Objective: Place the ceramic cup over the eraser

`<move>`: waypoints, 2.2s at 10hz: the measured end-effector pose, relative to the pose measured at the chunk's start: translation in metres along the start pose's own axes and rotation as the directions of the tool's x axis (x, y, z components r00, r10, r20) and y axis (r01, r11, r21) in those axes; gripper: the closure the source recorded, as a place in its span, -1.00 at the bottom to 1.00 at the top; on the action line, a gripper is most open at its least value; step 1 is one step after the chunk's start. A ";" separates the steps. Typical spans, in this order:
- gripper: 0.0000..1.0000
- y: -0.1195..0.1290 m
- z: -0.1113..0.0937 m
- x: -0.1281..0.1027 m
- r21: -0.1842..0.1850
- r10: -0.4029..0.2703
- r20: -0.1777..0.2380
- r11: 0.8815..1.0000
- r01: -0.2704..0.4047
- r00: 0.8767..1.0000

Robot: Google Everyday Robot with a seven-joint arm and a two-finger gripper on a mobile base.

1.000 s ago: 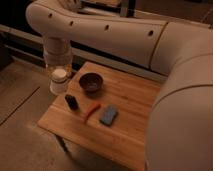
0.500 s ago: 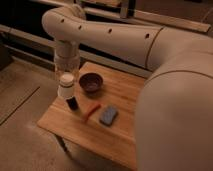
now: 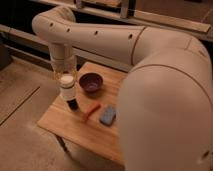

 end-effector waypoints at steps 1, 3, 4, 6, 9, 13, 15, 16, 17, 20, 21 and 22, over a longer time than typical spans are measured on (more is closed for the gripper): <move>1.00 0.000 0.003 -0.002 0.014 -0.005 -0.003 1.000 0.005 1.000; 1.00 0.001 0.006 -0.006 0.022 -0.007 -0.006 1.000 0.007 1.000; 1.00 -0.001 0.011 -0.010 0.032 -0.008 -0.010 0.999 0.008 1.000; 1.00 -0.004 0.015 -0.014 0.044 -0.009 -0.014 0.999 0.010 1.000; 1.00 -0.003 0.024 -0.017 0.055 -0.015 -0.029 0.998 0.016 0.999; 1.00 0.002 0.032 -0.017 0.059 -0.022 -0.047 0.998 0.025 0.999; 1.00 0.002 0.035 -0.016 0.067 -0.025 -0.055 0.997 0.029 0.998; 1.00 0.002 0.037 -0.015 0.070 -0.025 -0.059 0.997 0.029 0.998; 1.00 0.003 0.038 -0.014 0.073 -0.024 -0.062 0.997 0.028 0.998; 1.00 0.005 0.041 -0.020 0.064 -0.023 -0.048 0.998 0.026 0.999; 1.00 0.006 0.042 -0.022 0.059 -0.023 -0.043 0.998 0.026 0.999; 1.00 0.006 0.043 -0.025 0.052 -0.024 -0.032 0.998 0.025 0.999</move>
